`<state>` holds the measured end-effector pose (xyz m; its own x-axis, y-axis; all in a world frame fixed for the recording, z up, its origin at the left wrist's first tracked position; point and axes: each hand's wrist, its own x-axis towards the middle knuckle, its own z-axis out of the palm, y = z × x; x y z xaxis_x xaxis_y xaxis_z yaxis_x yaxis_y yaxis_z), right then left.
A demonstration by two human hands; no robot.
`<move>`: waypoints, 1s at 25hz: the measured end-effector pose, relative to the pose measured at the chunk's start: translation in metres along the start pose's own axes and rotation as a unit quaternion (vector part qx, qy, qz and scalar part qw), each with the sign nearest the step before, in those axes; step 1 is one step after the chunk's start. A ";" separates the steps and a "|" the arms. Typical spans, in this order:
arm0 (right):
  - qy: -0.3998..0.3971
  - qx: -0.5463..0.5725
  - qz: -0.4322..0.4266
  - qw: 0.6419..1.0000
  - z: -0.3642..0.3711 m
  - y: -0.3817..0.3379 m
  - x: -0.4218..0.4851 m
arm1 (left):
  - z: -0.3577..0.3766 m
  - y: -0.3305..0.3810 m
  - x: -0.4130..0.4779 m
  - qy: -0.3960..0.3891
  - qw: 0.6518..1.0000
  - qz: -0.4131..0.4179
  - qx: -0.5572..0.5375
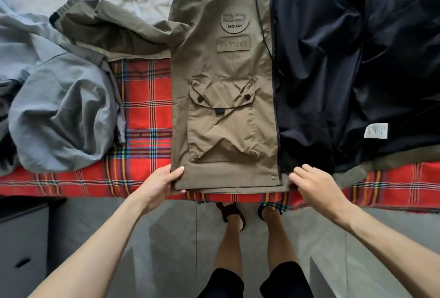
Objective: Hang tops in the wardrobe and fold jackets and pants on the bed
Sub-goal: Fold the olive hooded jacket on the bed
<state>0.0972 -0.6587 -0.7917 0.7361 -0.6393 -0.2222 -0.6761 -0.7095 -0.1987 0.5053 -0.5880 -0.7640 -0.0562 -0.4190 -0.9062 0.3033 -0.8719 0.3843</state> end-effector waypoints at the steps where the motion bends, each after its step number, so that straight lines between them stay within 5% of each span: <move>1: -0.008 0.004 -0.017 1.000 -0.001 0.007 -0.007 | 0.001 -0.007 -0.003 -0.024 1.000 -0.009 -0.001; 3: -0.039 0.052 -0.003 0.998 -0.001 0.015 -0.019 | 0.009 -0.027 0.000 -0.002 1.000 -0.005 0.011; 5: -0.085 0.171 0.155 0.969 -0.002 0.004 -0.016 | 0.021 -0.043 0.010 0.115 0.993 0.023 -0.021; 8: -0.017 0.443 0.423 0.791 -0.006 -0.025 0.024 | 0.037 -0.053 0.015 0.262 0.959 0.056 -0.094; 9: 0.000 0.457 0.450 0.768 -0.005 -0.030 0.033 | 0.040 -0.055 0.014 0.300 0.948 0.062 -0.083; 14: -0.101 0.272 0.372 0.882 0.001 -0.037 0.024 | 0.035 -0.066 0.001 0.359 0.930 0.064 -0.047; 20: -0.184 0.247 0.259 0.915 0.002 -0.020 0.039 | 0.013 -0.058 -0.002 0.286 0.956 0.056 0.030; 23: -0.196 0.239 0.262 0.914 0.002 -0.016 0.035 | 0.001 -0.059 -0.011 0.202 0.978 0.052 0.016; 25: -0.202 0.170 0.264 0.928 0.001 -0.023 0.039 | 0.001 -0.058 -0.010 0.201 0.973 0.052 0.097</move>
<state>0.1414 -0.6668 -0.7968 0.2751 -0.6594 -0.6996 -0.9602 -0.1511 -0.2351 0.4875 -0.5336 -0.7766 0.3537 -0.4089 -0.8412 0.1000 -0.8777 0.4687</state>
